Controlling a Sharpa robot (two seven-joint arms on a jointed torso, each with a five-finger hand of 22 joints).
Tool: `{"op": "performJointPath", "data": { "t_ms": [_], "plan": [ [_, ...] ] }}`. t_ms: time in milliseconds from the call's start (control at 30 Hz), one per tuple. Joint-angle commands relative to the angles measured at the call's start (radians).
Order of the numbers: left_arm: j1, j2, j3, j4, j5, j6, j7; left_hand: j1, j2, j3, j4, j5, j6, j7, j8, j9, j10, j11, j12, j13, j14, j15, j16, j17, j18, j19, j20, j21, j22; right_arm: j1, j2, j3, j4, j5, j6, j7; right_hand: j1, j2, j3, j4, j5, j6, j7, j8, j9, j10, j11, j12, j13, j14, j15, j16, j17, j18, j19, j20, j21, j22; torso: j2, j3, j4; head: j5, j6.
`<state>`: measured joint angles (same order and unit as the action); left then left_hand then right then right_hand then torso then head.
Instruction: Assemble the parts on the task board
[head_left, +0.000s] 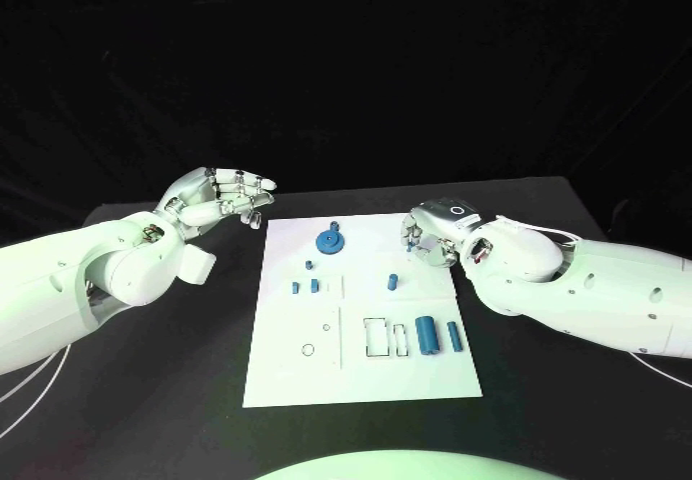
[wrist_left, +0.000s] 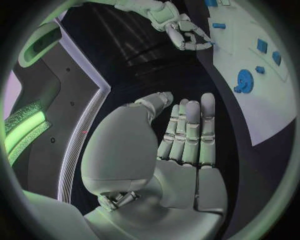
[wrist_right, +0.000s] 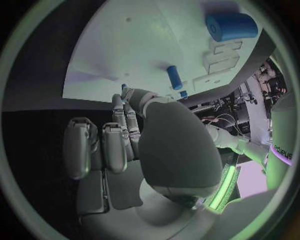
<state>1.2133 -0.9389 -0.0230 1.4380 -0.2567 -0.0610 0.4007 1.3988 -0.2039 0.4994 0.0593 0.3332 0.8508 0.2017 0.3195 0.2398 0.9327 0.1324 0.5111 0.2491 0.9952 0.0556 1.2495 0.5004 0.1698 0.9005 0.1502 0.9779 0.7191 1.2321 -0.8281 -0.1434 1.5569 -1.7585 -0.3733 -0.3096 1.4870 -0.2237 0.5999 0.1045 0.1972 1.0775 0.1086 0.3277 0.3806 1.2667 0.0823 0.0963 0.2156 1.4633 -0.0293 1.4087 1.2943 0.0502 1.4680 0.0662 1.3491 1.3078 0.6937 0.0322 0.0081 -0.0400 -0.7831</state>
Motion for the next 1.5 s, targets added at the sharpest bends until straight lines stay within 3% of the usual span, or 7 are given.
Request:
{"op": "performJointPath", "data": {
  "t_ms": [33, 333, 467, 667, 933, 1167, 1500],
  "plan": [
    [0.0, 0.002, 0.001, 0.001, 0.002, 0.001, 0.017, 0.0, 0.01, 0.001, -0.004, 0.002, -0.006, 0.001, 0.005, -0.002, -0.005, -0.002, 0.006, 0.001, -0.005, 0.002, -0.006, -0.001, 0.015, 0.002, 0.003, -0.006, -0.001, 0.002, -0.007, 0.003, 0.015, 0.011, -0.056, 0.005, -0.007, 0.004, 0.0, -0.005, 0.003, 0.008, -0.002, 0.005, 0.001, 0.05, -0.046, 0.002, 0.003, 0.06, -0.007, 0.001, 0.001, -0.013, 0.059, -0.007, 0.005, 0.209, 0.0, 0.0005, 0.0001, -0.001, 0.003],
    [0.0, 0.004, 0.001, 0.0, 0.008, -0.001, 0.018, -0.001, 0.011, 0.001, -0.004, 0.003, -0.008, 0.003, 0.006, -0.002, -0.007, -0.001, 0.006, 0.001, -0.005, 0.003, -0.007, -0.002, 0.015, 0.003, 0.003, -0.007, -0.001, 0.002, -0.037, 0.012, 0.13, 0.077, -0.089, 0.033, -0.008, 0.004, 0.001, -0.007, 0.002, 0.008, -0.002, 0.004, 0.002, 0.051, -0.046, 0.002, 0.003, 0.06, -0.008, 0.0, -0.001, -0.012, 0.059, -0.007, 0.003, 0.209, 0.002, 0.0021, -0.0007, 0.009, 0.006],
    [0.0, 0.007, 0.001, 0.001, 0.011, -0.001, 0.019, -0.001, 0.011, 0.001, -0.004, 0.003, -0.008, 0.003, 0.006, -0.002, -0.007, -0.001, 0.006, 0.001, -0.005, 0.003, -0.007, -0.002, 0.015, 0.003, 0.003, -0.007, -0.001, -0.006, -0.024, 0.013, 0.181, 0.088, -0.083, 0.043, -0.008, 0.004, 0.002, -0.007, 0.002, 0.008, -0.002, 0.004, 0.002, 0.051, -0.046, 0.002, 0.003, 0.06, -0.008, 0.0, -0.002, -0.012, 0.059, -0.007, 0.003, 0.209, 0.001, 0.0031, -0.0012, 0.026, 0.002],
    [-0.002, 0.011, 0.001, 0.007, 0.019, 0.0, 0.02, -0.001, 0.011, 0.001, -0.004, 0.003, -0.008, 0.003, 0.006, -0.002, -0.007, -0.001, 0.006, 0.001, -0.005, 0.003, -0.007, -0.002, 0.015, 0.003, 0.003, -0.007, -0.001, -0.024, 0.019, 0.01, 0.222, 0.091, -0.057, 0.052, -0.008, 0.004, 0.004, -0.008, 0.002, 0.008, -0.001, 0.004, 0.002, 0.051, -0.045, 0.001, 0.002, 0.059, -0.008, -0.001, -0.003, -0.012, 0.058, -0.008, 0.0, 0.208, 0.001, 0.0002, 0.0005, 0.058, -0.01],
    [-0.003, 0.018, 0.001, 0.012, 0.027, 0.0, 0.019, -0.001, 0.012, 0.001, -0.004, 0.003, -0.009, 0.004, 0.006, -0.002, -0.008, 0.0, 0.007, 0.001, -0.004, 0.004, -0.007, -0.002, 0.015, 0.004, 0.004, -0.008, -0.002, -0.062, 0.091, 0.0, 0.22, 0.075, -0.01, 0.063, -0.009, 0.004, 0.006, -0.01, 0.003, 0.007, 0.0, 0.003, 0.002, 0.051, -0.045, -0.001, 0.002, 0.059, -0.008, -0.002, -0.005, -0.011, 0.057, -0.008, -0.005, 0.207, 0.001, 0.0006, 0.0019, 0.105, -0.022],
    [-0.003, 0.023, 0.0, 0.014, 0.029, 0.001, 0.013, -0.001, 0.012, 0.001, -0.004, 0.003, -0.01, 0.004, 0.006, -0.002, -0.009, 0.0, 0.008, 0.002, -0.004, 0.004, -0.008, -0.002, 0.015, 0.004, 0.004, -0.008, -0.002, -0.088, 0.141, -0.006, 0.191, 0.047, 0.017, 0.067, -0.009, 0.004, 0.008, -0.011, 0.004, 0.007, 0.0, 0.002, 0.002, 0.051, -0.044, -0.002, 0.002, 0.059, -0.008, -0.002, -0.007, -0.011, 0.057, -0.008, -0.006, 0.207, 0.002, 0.0002, 0.0014, 0.127, -0.034],
    [-0.004, 0.027, -0.001, 0.014, 0.03, 0.005, 0.01, -0.002, 0.012, 0.0, -0.004, 0.003, -0.01, 0.004, 0.007, -0.002, -0.009, 0.0, 0.008, 0.002, -0.004, 0.004, -0.008, -0.002, 0.015, 0.004, 0.004, -0.008, -0.003, -0.107, 0.169, -0.008, 0.17, 0.04, 0.033, 0.068, -0.01, 0.004, 0.008, -0.012, 0.004, 0.007, 0.001, 0.001, 0.002, 0.051, -0.044, -0.002, 0.002, 0.058, -0.008, -0.003, -0.007, -0.011, 0.057, -0.008, -0.006, 0.207, 0.002, 0.0014, 0.0005, 0.143, -0.051]
  ]
}}
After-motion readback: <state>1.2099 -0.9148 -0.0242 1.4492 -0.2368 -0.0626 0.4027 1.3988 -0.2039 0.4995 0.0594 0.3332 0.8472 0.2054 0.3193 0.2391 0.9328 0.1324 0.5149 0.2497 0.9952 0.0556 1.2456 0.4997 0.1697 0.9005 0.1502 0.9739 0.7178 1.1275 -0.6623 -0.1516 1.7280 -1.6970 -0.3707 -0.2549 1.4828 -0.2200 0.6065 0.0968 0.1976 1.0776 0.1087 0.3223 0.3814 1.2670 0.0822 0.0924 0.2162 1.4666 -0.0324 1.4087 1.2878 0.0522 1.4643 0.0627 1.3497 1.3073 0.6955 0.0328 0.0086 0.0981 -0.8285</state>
